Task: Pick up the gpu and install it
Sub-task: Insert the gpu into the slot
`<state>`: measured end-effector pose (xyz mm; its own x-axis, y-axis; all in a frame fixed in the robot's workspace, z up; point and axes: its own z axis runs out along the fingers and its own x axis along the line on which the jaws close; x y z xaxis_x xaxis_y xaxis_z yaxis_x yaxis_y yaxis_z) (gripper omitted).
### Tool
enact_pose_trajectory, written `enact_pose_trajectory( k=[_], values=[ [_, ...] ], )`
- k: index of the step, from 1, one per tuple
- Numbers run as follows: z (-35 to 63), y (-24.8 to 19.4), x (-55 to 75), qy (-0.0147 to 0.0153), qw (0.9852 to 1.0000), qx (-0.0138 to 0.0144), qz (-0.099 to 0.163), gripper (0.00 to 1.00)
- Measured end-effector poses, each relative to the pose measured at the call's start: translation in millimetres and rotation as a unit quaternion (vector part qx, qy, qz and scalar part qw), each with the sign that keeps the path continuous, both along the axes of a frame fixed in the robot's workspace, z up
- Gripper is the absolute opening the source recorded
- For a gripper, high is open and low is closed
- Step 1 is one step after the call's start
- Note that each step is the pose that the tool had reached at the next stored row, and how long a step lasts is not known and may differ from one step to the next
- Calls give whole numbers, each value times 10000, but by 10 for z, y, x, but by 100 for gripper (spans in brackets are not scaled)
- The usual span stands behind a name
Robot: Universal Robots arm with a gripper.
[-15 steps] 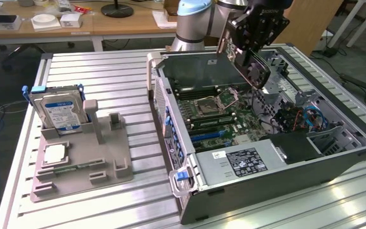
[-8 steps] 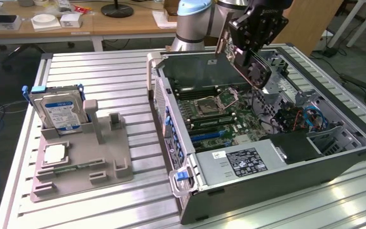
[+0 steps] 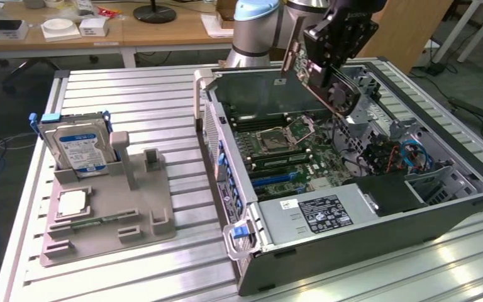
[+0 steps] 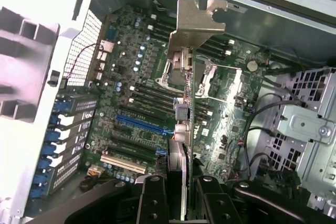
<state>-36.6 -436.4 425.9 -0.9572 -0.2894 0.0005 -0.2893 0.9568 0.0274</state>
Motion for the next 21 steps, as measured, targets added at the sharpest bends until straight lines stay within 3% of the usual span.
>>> enact_pose_trajectory(
  k=[8, 21],
  values=[
    [0, 0, 0, 0, 9988, 0, 496, 27],
    [0, 0, 0, 0, 9930, 2, 1184, 27]
  ],
)
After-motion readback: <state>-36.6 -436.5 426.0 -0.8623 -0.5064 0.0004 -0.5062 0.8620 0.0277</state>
